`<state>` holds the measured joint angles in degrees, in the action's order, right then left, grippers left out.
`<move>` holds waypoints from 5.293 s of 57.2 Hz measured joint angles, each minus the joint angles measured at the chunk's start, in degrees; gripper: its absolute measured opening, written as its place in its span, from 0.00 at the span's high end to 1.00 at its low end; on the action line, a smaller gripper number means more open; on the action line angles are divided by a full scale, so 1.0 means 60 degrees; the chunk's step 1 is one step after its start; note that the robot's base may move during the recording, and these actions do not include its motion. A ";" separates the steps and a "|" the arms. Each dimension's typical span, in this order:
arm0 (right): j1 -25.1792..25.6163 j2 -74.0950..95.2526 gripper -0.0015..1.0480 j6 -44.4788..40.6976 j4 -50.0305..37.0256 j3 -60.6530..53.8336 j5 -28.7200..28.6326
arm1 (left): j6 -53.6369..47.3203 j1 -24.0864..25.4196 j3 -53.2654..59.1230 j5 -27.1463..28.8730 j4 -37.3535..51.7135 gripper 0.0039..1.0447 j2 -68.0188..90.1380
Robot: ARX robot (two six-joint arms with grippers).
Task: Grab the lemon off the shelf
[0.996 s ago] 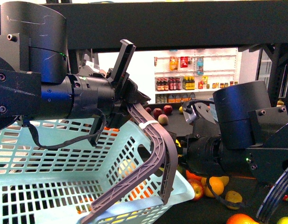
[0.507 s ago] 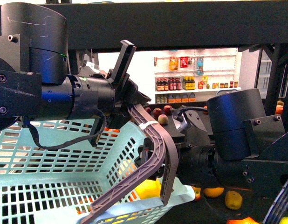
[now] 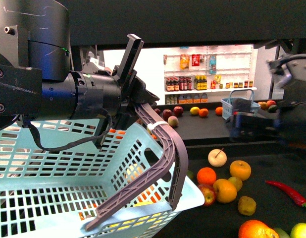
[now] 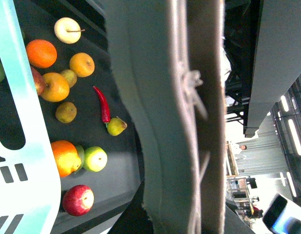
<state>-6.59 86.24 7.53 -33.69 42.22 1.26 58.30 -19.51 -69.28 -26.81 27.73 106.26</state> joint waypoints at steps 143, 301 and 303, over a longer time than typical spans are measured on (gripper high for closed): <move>0.1078 -1.4313 0.07 -0.1231 0.5632 -0.6892 -0.0211 | 0.0142 0.0040 0.0007 0.1038 0.0171 0.93 0.0007; 0.1078 -1.4320 0.07 -0.1231 0.5632 -0.6892 -0.0211 | 0.3792 0.9286 0.1912 0.0200 0.6838 0.08 0.1698; 0.1078 -1.4320 0.07 -0.1231 0.5632 -0.6892 -0.0211 | 0.3548 0.9260 0.2076 0.0197 0.6612 0.08 0.1373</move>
<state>-0.12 0.32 0.14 0.10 0.86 -0.01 79.59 36.05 -56.82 -25.63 67.40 114.50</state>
